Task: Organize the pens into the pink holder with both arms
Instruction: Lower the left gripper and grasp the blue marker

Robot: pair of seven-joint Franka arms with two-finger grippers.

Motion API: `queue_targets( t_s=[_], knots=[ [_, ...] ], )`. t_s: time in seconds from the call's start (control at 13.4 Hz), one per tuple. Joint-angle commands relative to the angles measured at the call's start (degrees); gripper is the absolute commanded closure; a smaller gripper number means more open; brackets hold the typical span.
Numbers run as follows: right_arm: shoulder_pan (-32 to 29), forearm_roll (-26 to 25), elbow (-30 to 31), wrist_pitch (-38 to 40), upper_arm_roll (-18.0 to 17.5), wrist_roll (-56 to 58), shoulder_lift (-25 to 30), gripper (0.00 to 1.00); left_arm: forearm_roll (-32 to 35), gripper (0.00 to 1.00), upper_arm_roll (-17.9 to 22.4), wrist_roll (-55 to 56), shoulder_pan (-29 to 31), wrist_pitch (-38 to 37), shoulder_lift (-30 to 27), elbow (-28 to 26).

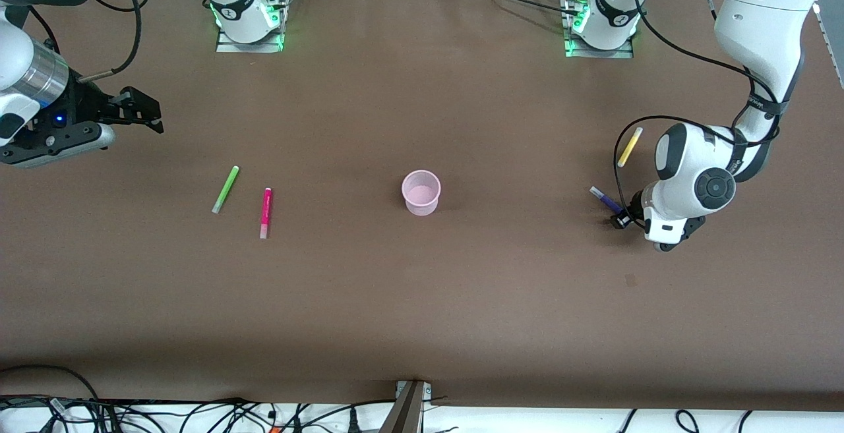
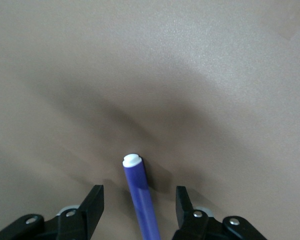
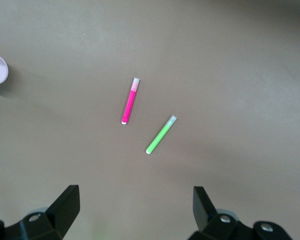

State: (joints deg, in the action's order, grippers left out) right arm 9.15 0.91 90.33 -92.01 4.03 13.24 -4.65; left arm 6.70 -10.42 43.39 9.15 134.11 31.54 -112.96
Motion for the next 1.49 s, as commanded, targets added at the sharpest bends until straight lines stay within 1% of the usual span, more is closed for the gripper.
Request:
queue_targets(
  t_s=[0.0,0.07,0.15,0.22,0.3,0.45,0.67,0.74,0.89,1.04,1.19,1.34,1.41],
  knots=[
    [-0.36,0.33,0.99,-0.54,-0.16,-0.67,0.78,0.00,1.47,0.36,-0.22,-0.94,0.52,0.62,0.53,-0.15],
    [-0.36,0.33,0.99,-0.54,-0.16,-0.67,0.78,0.00,1.47,0.40,-0.22,-0.94,0.52,0.62,0.62,-0.24],
    [-0.36,0.33,0.99,-0.54,-0.16,-0.67,0.78,0.00,1.47,0.49,-0.22,-0.94,0.44,0.71,0.71,-0.24],
    [-0.36,0.33,0.99,-0.54,-0.07,-0.67,0.78,0.00,1.47,0.62,-0.22,-0.94,0.43,0.71,0.80,-0.24],
    [-0.36,0.33,0.99,-0.54,-0.07,-0.67,0.78,0.00,1.47,0.72,-0.22,-0.94,0.43,0.71,0.89,-0.15],
    [-0.36,0.33,0.99,-0.54,-0.07,-0.67,0.78,0.00,1.47,1.00,-0.22,-1.03,0.43,0.45,0.71,-0.07],
    [-0.36,0.33,0.90,-0.54,-0.07,-0.67,0.70,0.00,1.38,1.00,-0.83,-0.16,0.00,-0.17,0.01,0.72],
    [-0.36,0.33,0.99,-0.54,-0.07,-0.67,0.78,0.00,1.30,1.00,-0.83,0.11,-0.18,-0.26,-1.04,0.73],
    [-0.36,0.33,1.16,-0.36,-0.07,-0.67,0.78,0.00,0.33,1.00,-1.61,1.94,-0.18,-1.65,-5.51,1.08],
    [-0.36,0.33,1.08,-0.45,0.19,-0.58,0.78,0.00,-1.77,1.00,-5.21,9.30,-0.18,-6.38,-8.24,5.45],
    [-0.36,0.41,0.99,-0.71,0.54,-0.58,0.61,0.00,-1.26,1.00,-9.60,19.40,-0.44,-13.32,-8.43,11.25],
    [-0.36,0.41,0.99,-0.28,0.72,-0.58,0.61,0.00,-1.17,1.00,-13.82,26.44,-0.44,-20.61,-8.87,15.65],
    [-0.36,0.41,0.99,-0.36,1.76,-0.58,0.61,0.00,-1.17,1.00,-16.27,31.00,-0.44,-22.56,-9.04,17.49]
  ],
)
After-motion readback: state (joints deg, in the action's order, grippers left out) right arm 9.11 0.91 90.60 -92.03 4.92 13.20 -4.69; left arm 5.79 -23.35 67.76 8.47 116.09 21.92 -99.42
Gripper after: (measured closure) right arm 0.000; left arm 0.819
